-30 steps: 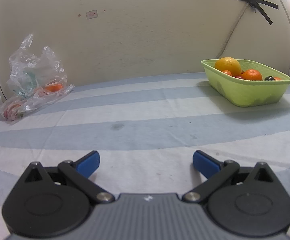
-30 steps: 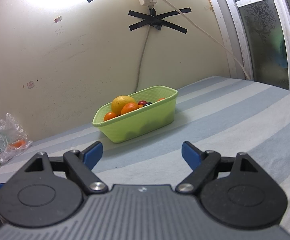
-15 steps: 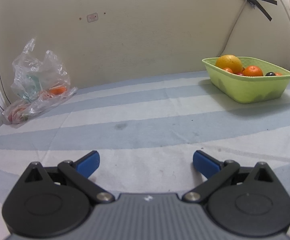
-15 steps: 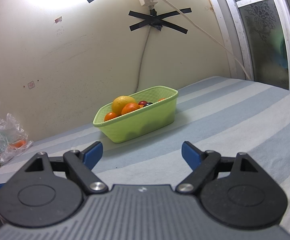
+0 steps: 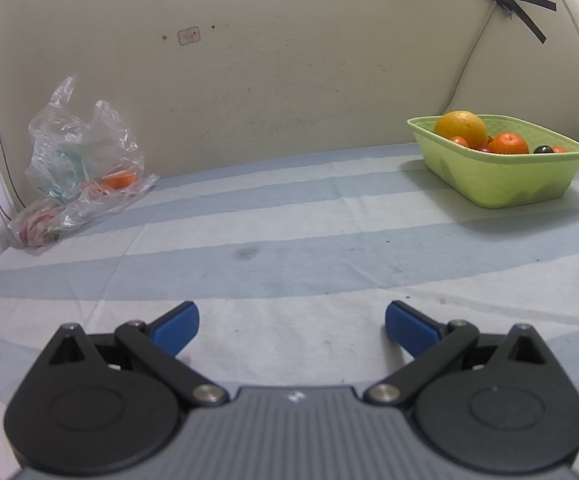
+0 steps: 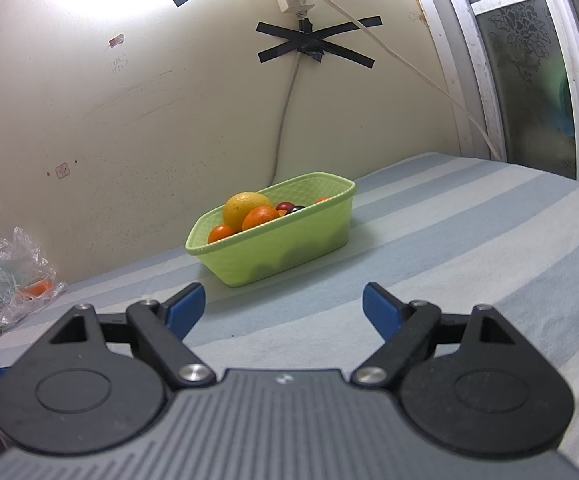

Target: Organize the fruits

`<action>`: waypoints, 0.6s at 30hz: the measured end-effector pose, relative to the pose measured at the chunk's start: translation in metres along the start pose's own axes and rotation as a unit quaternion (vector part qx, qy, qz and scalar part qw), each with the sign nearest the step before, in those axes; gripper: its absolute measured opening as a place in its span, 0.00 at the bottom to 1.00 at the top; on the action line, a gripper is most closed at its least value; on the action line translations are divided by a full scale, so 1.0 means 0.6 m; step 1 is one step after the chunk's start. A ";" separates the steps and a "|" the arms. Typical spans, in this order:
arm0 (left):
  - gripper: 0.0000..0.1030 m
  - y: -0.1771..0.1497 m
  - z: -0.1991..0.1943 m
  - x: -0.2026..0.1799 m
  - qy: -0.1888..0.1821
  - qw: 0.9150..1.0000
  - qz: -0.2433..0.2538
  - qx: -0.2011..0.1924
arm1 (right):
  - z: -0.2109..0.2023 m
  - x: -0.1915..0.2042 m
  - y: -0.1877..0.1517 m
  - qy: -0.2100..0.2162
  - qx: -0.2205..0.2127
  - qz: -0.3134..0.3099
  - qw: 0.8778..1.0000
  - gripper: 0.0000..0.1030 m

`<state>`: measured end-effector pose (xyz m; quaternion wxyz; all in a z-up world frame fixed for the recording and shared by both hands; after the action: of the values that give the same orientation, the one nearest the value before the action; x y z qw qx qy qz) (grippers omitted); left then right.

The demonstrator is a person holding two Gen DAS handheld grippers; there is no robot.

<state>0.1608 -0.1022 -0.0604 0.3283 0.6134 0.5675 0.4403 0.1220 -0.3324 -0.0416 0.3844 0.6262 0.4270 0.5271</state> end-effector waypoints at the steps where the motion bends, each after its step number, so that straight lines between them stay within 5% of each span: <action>1: 1.00 0.000 0.000 0.000 -0.001 1.000 -0.001 0.000 | -0.001 -0.001 0.000 0.000 0.000 0.000 1.000 0.85; 18: 1.00 -0.001 0.001 0.000 -0.002 1.000 -0.007 0.005 | 0.001 0.001 0.001 0.002 0.000 0.000 1.000 0.85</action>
<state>0.1608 -0.1018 -0.0613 0.3292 0.6121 0.5732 0.4341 0.1226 -0.3321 -0.0410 0.3837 0.6254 0.4276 0.5280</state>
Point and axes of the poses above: each gripper's, at about its wrist camera, not at the fingertips, and z roughly the way its jaws point, x to its left, y to its top, the point moved 6 cm from there along z, roughly the way its jaws point, and after that the axes turned 13 degrees about -x, right-handed, at the moved point
